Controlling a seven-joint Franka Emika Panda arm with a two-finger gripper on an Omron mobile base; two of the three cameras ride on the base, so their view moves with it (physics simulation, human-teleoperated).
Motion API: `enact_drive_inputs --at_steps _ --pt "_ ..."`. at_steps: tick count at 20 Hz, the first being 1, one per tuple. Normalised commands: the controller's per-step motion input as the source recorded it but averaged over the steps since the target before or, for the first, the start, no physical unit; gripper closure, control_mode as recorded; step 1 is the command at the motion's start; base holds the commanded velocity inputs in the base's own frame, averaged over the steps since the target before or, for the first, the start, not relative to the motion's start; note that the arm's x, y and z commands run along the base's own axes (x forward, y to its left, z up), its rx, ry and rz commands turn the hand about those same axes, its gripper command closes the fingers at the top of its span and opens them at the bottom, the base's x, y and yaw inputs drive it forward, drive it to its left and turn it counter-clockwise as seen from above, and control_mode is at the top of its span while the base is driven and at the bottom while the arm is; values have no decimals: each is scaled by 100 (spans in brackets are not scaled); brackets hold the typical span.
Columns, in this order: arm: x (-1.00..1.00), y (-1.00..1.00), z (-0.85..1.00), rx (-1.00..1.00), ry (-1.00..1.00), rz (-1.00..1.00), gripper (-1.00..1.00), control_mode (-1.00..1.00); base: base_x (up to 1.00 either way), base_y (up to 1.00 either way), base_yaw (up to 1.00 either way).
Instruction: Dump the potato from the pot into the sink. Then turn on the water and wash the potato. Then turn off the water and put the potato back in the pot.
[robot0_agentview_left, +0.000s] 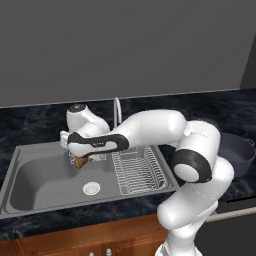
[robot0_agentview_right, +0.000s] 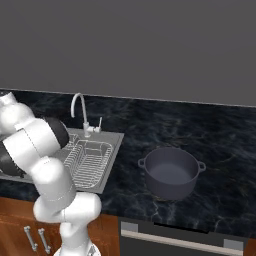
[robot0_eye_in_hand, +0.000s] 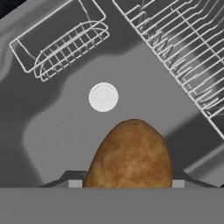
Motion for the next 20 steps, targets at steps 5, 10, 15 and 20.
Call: enact_drive_inputs --at_steps 5,10,15,20 --pt "-8 -30 100 4 0 0 100 -100 0 0 0" --pt "-47 -67 98 0 0 0 100 -100 0 0 0" --pt "-68 -94 67 -1 -1 0 100 -100 0 0 0" --pt "-66 -100 46 -1 0 0 100 -100 0 0 0"
